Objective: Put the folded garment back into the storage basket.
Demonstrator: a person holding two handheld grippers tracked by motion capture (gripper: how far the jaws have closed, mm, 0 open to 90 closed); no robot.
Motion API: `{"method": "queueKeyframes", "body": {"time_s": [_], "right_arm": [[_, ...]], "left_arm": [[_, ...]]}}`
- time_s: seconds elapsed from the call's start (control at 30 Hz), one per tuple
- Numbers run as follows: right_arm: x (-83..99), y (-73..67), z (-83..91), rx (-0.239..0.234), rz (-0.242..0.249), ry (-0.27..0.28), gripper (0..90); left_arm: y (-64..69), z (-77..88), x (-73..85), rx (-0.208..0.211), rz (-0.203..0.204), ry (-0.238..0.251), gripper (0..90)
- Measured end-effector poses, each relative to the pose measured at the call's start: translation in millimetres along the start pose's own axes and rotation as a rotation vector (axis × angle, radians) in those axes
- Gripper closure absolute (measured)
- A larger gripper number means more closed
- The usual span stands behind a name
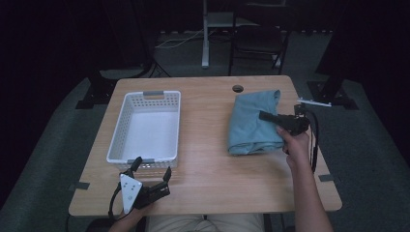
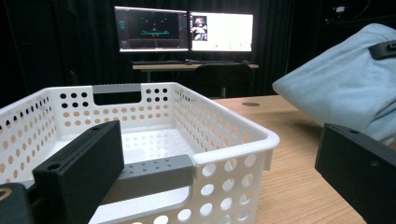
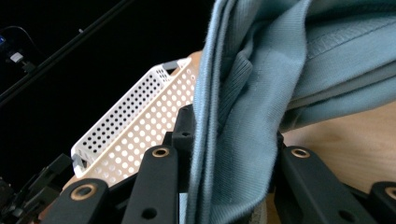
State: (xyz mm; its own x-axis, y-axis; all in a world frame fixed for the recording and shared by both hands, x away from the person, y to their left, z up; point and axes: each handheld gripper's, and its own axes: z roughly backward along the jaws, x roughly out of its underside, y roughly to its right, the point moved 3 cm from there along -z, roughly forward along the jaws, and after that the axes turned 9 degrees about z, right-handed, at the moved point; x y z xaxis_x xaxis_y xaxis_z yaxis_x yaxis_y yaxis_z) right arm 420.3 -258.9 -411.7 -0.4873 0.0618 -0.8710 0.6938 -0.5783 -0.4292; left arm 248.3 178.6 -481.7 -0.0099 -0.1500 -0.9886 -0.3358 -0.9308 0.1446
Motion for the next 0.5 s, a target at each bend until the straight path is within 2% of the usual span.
{"method": "queueKeyframes", "body": {"time_s": [0.2,0.5], "right_arm": [[-11.7,-8.3,3.4,-0.004,0.023,0.009,70.3],[-24.4,-17.6,5.9,-0.029,0.032,0.04,70.3]], "left_arm": [[-0.1,0.2,0.0,0.005,-0.001,-0.002,2.6],[-0.1,0.1,0.1,0.008,-0.002,-0.005,2.6]]}}
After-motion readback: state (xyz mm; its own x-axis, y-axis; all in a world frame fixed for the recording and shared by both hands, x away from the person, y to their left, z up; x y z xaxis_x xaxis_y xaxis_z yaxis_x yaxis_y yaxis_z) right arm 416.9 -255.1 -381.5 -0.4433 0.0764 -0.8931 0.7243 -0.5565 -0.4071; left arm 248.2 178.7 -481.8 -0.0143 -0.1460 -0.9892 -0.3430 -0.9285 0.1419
